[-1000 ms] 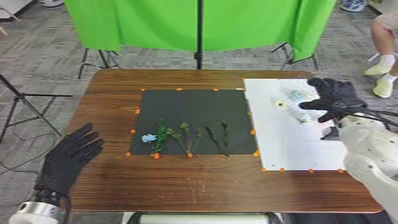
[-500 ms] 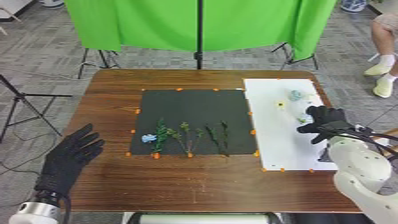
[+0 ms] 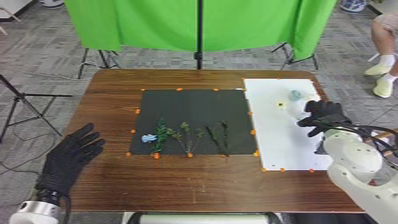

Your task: Arrange flowers

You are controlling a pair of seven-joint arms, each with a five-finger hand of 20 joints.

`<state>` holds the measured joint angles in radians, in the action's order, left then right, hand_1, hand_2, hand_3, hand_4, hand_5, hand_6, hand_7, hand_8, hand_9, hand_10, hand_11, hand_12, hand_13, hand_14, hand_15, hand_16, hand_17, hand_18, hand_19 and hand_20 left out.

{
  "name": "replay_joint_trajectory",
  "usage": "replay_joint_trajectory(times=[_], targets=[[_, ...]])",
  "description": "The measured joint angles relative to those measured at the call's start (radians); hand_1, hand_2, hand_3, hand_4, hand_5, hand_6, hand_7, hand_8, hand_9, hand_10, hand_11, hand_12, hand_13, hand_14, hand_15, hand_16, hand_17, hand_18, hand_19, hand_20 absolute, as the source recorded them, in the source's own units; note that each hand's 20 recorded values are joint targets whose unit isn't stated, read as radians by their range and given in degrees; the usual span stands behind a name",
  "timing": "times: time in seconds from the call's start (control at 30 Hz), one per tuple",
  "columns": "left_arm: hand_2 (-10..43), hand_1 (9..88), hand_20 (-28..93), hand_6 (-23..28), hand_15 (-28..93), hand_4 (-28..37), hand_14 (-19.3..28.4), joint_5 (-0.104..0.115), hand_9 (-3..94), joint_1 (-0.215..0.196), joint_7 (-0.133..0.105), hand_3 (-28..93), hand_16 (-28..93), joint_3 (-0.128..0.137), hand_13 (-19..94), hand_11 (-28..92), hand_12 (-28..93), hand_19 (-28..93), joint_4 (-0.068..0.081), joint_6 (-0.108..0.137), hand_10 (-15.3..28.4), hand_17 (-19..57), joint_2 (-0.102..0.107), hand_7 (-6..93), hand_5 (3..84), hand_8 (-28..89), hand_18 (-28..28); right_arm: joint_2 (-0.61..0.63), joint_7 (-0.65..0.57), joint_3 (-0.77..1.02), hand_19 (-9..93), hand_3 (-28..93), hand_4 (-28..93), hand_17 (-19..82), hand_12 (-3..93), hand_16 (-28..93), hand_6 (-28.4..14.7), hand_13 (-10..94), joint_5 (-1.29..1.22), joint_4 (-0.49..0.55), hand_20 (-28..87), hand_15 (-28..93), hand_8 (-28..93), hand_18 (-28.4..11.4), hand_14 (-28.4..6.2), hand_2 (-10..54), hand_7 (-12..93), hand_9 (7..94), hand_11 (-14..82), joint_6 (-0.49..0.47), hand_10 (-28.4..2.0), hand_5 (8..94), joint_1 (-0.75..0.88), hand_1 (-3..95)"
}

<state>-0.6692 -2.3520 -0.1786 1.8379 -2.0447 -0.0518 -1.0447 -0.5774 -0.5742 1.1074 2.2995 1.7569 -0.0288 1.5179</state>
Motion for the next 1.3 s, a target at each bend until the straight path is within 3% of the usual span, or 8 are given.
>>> replay_joint_trajectory(times=[0.1, 0.23, 0.4, 0.67, 0.87, 1.03, 1.3], targets=[[0.3, 23.6, 10, 3.9, 39, -27.1, 14.0, 0.0, 28.8, 0.0, 0.0, 68, 1, 0.0, 24, 25, 17, 50, 0.0, 0.0, 12.3, -8.4, 0.0, 19.8, 32.0, -9, 21.0, -0.002, 0.008, -0.012, 81, 79, -28, 31, 25.4, 22, 2.5, 68, -0.001, -0.015, 38, 60, -18, -15.7, -3.4, -9.2, 35, 69.0, 24.0, -0.019, -6.8, 52.3, -0.01, 42.3], [0.3, 23.6, 10, 3.8, 39, -27.2, 14.0, 0.0, 28.9, 0.0, 0.0, 68, 1, 0.0, 24, 25, 17, 50, 0.0, 0.0, 12.2, -8.4, 0.0, 19.9, 32.0, -9, 21.0, -0.003, 0.029, -0.021, 82, 74, -28, 32, 34.3, 24, 2.8, 70, -0.002, -0.031, 37, 59, -9, -15.6, -3.2, -7.9, 39, 77.6, 16.5, -0.019, -4.8, 56.1, -0.015, 46.1], [0.4, 23.6, 10, 3.8, 39, -27.2, 14.1, 0.0, 28.9, 0.0, 0.0, 68, 1, 0.0, 24, 25, 17, 50, 0.0, 0.0, 12.2, -8.4, 0.0, 19.8, 32.0, -9, 21.0, -0.004, 0.075, -0.024, 84, 72, -28, 35, 33.2, 26, 4.4, 77, -0.001, -0.034, 38, 58, -6, -16.0, -3.2, -4.8, 42, 86.9, 22.4, 0.019, -5.1, 68.8, -0.013, 51.0], [0.3, 23.6, 10, 3.8, 39, -27.1, 14.1, 0.0, 28.9, -0.003, -0.001, 69, 1, 0.001, 24, 25, 17, 50, -0.002, 0.001, 12.2, -8.4, 0.0, 19.9, 32.0, -9, 21.0, -0.011, 0.132, -0.058, 85, 75, -28, 36, 32.2, 27, 3.8, 78, 0.009, -0.01, 38, 59, -5, -16.2, -3.2, -5.6, 40, 88.6, 24.0, 0.154, -5.4, 72.5, -0.032, 51.1], [0.3, 23.7, 10, 3.8, 39, -27.2, 14.1, 0.0, 28.8, -0.005, -0.001, 68, 1, 0.001, 24, 25, 17, 50, -0.002, 0.001, 12.2, -8.4, -0.001, 19.8, 32.0, -9, 21.0, -0.053, 0.2, -0.261, 85, 76, -28, 36, 33.0, 27, 3.6, 78, 0.013, -0.007, 38, 59, -5, -16.3, -3.3, -5.8, 39, 88.5, 23.2, 0.195, -5.4, 72.7, -0.212, 50.8], [0.3, 23.6, 10, 3.9, 39, -27.1, 14.1, 0.0, 28.8, -0.001, 0.002, 69, 1, -0.004, 24, 25, 17, 50, -0.001, 0.001, 12.2, -8.4, 0.0, 19.8, 32.1, -9, 20.9, -0.17, 0.3, -0.449, 85, 76, -28, 35, 33.6, 28, 3.8, 78, 0.008, -0.061, 38, 59, -4, -16.2, -3.2, -5.5, 40, 88.2, 23.1, 0.222, -5.3, 71.9, -0.409, 50.3], [0.3, 23.6, 10, 3.9, 39, -27.1, 14.0, 0.0, 28.8, 0.022, 0.006, 69, 1, -0.024, 24, 25, 17, 50, 0.004, 0.0, 12.1, -8.4, 0.008, 19.8, 32.0, -9, 21.0, -0.423, 0.353, -0.685, 84, 76, -28, 35, 33.9, 28, 3.9, 77, 0.006, -0.216, 38, 60, -4, -16.1, -3.1, -5.4, 40, 88.1, 23.1, 0.233, -5.1, 71.7, -0.672, 50.2]])
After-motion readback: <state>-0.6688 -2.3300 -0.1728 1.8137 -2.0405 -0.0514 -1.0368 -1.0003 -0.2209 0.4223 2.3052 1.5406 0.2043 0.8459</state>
